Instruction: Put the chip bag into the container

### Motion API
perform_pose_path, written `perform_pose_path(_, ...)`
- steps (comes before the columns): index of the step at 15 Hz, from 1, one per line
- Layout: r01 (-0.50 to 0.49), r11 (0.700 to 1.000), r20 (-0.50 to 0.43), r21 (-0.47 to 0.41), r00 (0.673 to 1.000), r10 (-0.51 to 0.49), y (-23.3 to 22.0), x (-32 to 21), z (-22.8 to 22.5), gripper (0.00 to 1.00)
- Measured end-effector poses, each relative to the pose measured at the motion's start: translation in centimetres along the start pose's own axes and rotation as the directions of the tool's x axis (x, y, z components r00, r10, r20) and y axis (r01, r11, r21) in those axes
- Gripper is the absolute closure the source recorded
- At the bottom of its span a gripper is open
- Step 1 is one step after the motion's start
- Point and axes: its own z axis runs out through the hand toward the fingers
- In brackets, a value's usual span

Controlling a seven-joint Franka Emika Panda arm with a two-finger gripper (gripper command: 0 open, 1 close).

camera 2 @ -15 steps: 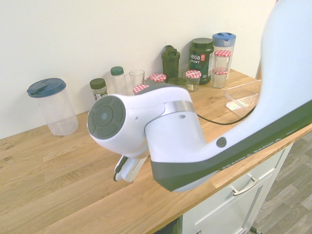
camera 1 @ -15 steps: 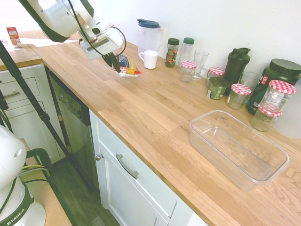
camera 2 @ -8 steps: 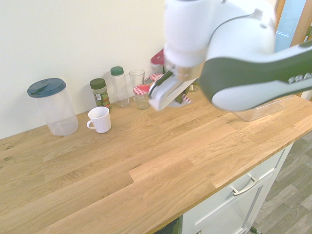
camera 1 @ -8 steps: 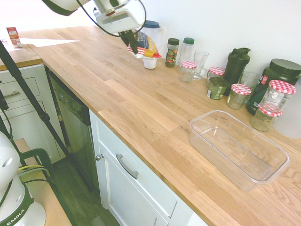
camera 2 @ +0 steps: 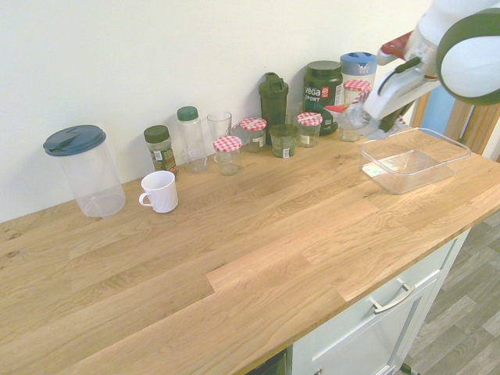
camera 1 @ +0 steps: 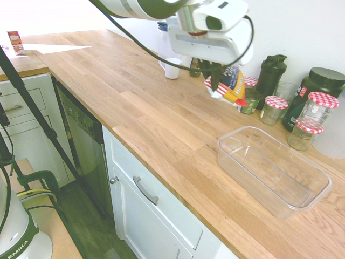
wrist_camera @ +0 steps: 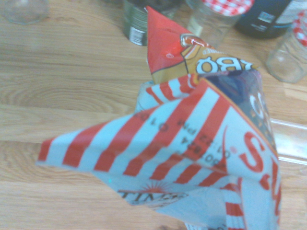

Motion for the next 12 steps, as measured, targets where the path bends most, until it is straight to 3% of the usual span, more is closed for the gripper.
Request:
perform_pose_path(4, -0.032, 0.999, 0.042, 0.008, 0.999, 0.031, 4.9, 4.0, 2.5, 1.00)
perform_pose_path(12, -0.055, 0.997, 0.099, -0.052, 0.993, 0.060, 6.1, 8.5, 10.1, 1.00)
